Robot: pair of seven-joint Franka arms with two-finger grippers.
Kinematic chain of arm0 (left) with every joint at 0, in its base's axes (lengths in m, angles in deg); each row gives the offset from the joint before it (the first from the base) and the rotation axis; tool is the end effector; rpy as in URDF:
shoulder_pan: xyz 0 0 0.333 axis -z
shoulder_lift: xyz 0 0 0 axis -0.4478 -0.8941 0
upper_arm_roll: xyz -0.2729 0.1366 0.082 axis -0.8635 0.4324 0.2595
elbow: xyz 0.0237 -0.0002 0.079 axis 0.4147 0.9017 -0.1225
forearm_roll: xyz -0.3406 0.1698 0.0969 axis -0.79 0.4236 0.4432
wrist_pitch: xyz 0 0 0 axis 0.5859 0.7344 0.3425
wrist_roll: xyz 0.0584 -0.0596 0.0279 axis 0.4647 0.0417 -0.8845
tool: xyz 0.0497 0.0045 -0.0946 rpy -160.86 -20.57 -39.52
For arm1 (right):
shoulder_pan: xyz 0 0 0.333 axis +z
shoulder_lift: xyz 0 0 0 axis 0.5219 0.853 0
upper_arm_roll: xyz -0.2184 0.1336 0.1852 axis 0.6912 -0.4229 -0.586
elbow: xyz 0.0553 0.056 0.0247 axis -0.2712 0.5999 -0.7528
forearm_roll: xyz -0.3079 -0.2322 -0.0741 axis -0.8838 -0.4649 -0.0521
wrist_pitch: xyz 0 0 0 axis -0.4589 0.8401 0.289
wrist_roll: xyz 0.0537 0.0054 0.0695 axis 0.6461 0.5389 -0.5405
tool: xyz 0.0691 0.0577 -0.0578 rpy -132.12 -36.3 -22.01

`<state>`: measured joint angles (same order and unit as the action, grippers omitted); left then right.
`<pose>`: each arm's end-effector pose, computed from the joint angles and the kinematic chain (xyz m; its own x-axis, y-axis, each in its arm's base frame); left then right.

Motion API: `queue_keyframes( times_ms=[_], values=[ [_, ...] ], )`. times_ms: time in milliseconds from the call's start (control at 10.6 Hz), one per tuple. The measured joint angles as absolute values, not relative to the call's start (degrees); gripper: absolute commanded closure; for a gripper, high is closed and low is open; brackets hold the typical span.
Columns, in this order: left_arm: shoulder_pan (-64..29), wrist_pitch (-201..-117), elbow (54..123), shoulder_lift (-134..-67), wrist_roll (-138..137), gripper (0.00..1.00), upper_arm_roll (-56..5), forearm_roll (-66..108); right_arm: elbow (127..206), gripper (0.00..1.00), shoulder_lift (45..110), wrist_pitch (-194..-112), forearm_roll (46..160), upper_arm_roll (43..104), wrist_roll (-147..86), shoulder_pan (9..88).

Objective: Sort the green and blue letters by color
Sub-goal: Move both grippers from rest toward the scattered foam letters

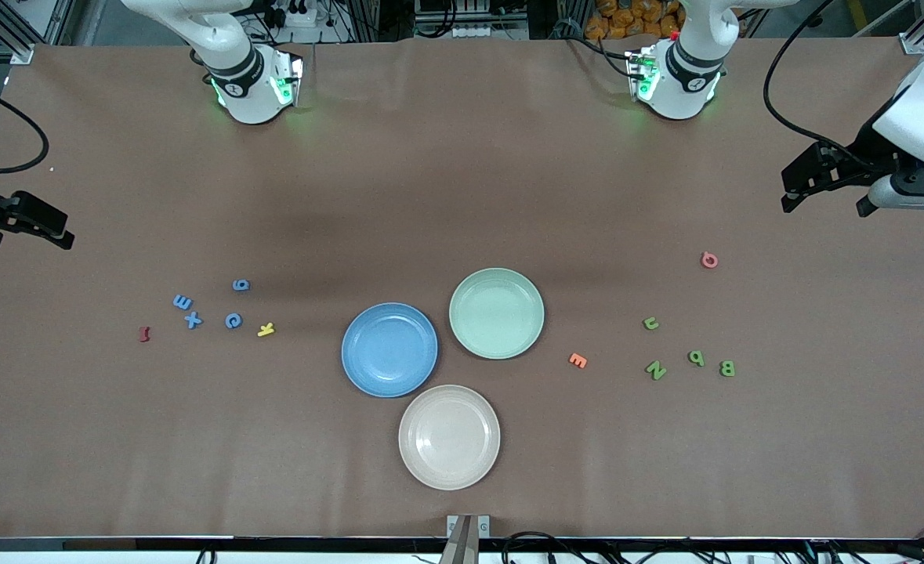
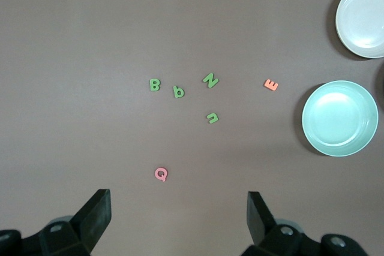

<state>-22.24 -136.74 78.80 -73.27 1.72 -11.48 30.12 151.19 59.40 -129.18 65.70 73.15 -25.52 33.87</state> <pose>0.5473 -0.0834 0.6469 0.9917 -0.0722 0.1061 -0.0736 -0.9972 0.0094 0.5860 -0.0228 0.6263 0.9983 -0.0363 0.0466 -0.0368 -0.9993 0.0088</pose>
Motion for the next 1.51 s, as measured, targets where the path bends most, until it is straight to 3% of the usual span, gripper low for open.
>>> queue_keyframes(
  times_ms=[848, 1507],
  values=[
    [-22.2, -136.7, 80.2, -73.5, 0.6, 0.00, -11.5, 30.1, 151.4, 0.00, 60.0, -128.2, 65.8, 72.6, -27.0, 34.2],
    [-25.3, -138.6, 80.6, -82.2, -2.0, 0.00, -10.8, 30.2, 152.4, 0.00, 61.8, -128.5, 65.9, 72.5, -28.8, 34.2]
  ],
)
